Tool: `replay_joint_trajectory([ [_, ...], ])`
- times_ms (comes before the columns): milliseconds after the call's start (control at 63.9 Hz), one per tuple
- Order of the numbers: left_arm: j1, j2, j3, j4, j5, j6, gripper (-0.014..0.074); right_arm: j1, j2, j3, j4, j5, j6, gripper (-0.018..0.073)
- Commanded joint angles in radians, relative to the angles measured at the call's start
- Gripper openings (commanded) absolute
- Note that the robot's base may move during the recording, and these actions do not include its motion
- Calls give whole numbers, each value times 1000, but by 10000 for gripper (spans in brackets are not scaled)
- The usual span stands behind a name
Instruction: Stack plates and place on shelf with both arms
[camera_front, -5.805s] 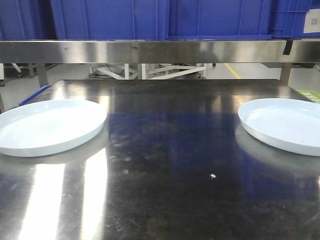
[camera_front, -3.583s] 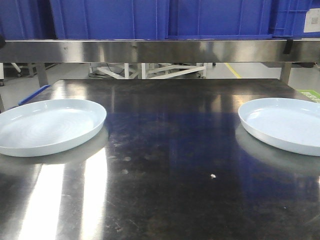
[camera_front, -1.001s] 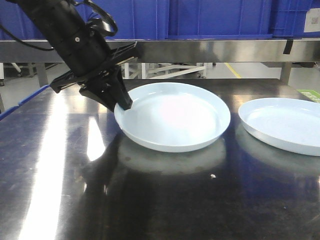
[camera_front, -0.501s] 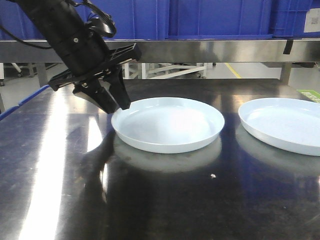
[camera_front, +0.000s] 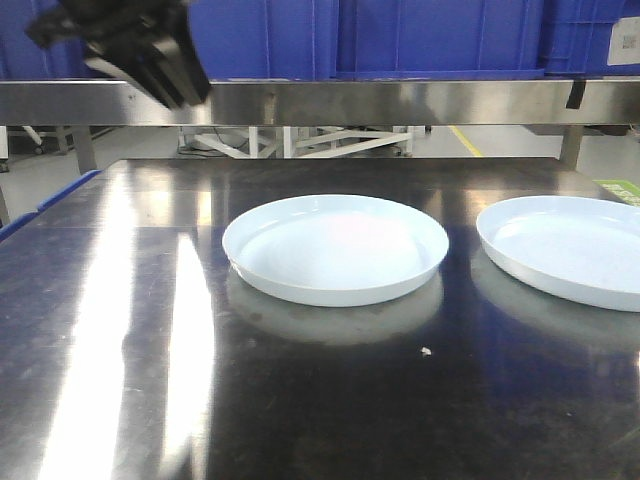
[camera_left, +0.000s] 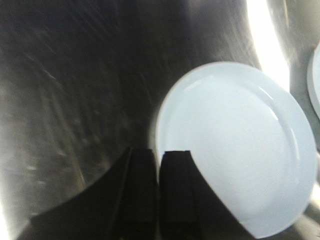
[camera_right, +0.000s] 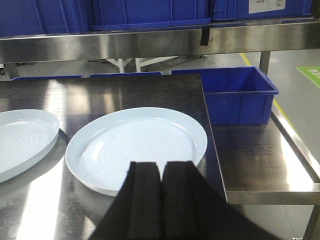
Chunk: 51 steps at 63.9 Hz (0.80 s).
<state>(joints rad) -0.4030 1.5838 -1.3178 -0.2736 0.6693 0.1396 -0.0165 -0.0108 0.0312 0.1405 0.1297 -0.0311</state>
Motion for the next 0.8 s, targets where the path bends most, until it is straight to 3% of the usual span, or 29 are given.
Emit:
replay_joint_trajectory([
  [0, -9, -142, 71, 52, -186, -3, 86, -3, -19, -2, -6, -89, -2, 57],
  [125, -7, -300, 268, 134, -391, -3, 86, -3, -19, -2, -6, -89, -2, 57],
  [266, -2, -491, 471, 143, -557, -3, 87, -3, -19, -2, -6, -89, -2, 57],
  [610, 199, -991, 861, 143, -636, -3, 89, -3, -19, -2, -6, -89, -2, 57],
  [782, 237, -1189, 960, 143, -624, -3, 89, -3, -19, -2, -6, -89, -2, 57],
])
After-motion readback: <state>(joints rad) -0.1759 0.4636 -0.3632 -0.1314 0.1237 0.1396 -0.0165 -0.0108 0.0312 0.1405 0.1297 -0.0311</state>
